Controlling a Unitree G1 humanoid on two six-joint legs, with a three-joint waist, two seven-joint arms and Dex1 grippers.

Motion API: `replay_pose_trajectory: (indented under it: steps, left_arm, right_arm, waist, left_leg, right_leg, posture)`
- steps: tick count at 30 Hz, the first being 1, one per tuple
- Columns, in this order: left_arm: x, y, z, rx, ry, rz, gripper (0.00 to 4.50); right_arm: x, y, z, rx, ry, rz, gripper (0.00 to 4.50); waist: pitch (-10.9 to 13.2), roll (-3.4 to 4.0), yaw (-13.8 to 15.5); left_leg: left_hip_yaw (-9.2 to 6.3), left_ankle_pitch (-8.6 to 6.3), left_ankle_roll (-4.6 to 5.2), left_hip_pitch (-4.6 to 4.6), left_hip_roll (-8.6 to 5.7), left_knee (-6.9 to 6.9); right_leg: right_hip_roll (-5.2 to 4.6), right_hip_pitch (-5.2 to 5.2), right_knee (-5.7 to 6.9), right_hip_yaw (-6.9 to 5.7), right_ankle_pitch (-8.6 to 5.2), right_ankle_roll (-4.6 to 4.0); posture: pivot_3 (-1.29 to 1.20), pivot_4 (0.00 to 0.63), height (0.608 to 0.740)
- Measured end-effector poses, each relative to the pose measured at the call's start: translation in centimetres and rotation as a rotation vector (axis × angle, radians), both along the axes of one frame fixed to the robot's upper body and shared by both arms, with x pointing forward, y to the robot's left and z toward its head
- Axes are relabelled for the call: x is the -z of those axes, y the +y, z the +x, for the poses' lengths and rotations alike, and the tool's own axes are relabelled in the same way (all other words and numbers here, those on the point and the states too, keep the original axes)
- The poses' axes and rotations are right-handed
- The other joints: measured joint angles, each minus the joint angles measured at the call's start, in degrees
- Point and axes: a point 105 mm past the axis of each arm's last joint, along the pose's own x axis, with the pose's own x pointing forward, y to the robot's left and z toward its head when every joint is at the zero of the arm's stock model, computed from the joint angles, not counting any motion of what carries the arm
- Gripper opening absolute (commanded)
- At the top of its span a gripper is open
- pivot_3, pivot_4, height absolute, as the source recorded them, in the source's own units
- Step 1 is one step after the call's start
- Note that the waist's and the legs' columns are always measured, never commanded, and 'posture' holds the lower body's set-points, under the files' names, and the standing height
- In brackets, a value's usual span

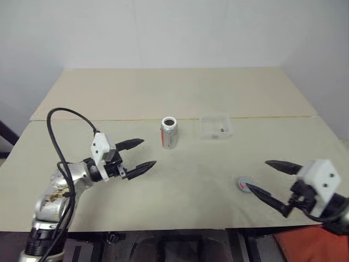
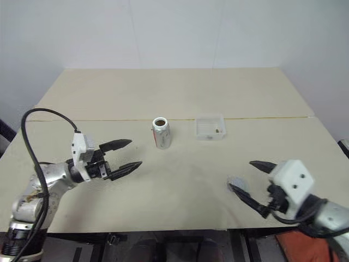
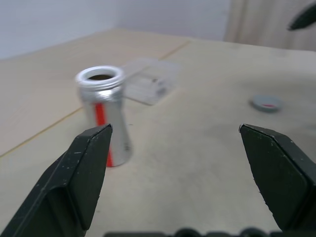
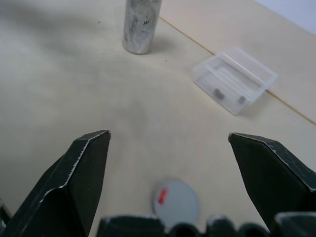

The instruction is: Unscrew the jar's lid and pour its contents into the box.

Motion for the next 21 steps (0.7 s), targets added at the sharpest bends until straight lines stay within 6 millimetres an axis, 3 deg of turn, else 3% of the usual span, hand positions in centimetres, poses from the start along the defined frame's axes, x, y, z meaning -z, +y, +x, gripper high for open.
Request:
replay_pose_trajectory:
  steps: [5, 13, 18, 21]
  left_arm:
    - [1.2, 0.7, -0.7, 0.002, 0.018, 0.066, 4.48]
    - [0.1, 0.4, 0.3, -0.053, -0.034, 0.009, 4.48]
    - [-0.5, 2.1, 0.5, -0.099, -0.038, 0.052, 4.48]
    - [-0.6, 3.7, -0.5, -0.141, -0.032, 0.082, 4.48]
  right_arm:
    - [-1.0, -1.5, -0.1, -0.045, -0.049, -0.059, 4.5]
    - [-1.0, -1.2, -0.4, -0.056, -0.084, -0.05, 4.5]
    - [-1.3, -0.3, 0.1, -0.092, -0.125, -0.049, 4.5]
    - [-1.2, 0.6, 0.5, -0.141, -0.132, -0.04, 4.5]
  waist:
    - [0.01, -0.01, 0.12]
    - [0.03, -0.06, 0.47]
    - [0.05, -0.08, -0.31]
    - [0.05, -0.09, -0.5]
  left_leg:
    - [0.07, 0.07, -0.12, 0.09, 0.0, -0.22]
    - [0.08, 0.19, -0.34, 0.04, -0.01, -0.21]
    - [0.17, 0.19, -0.35, 0.11, 0.01, -0.27]
    - [0.2, 0.19, -0.37, 0.09, 0.02, -0.31]
  right_leg:
    - [0.02, -0.05, 0.0, 0.06, 0.0, -0.06]
    - [0.0, -0.06, -0.04, 0.07, 0.0, -0.06]
    - [0.02, -0.09, -0.01, 0.17, 0.0, -0.06]
    - [0.02, -0.14, -0.04, 0.22, 0.0, -0.07]
  posture:
    - [0.0, 0.15, 0.74]
    - [0.0, 0.15, 0.74]
    - [0.0, 0.15, 0.74]
    - [0.0, 0.15, 0.74]
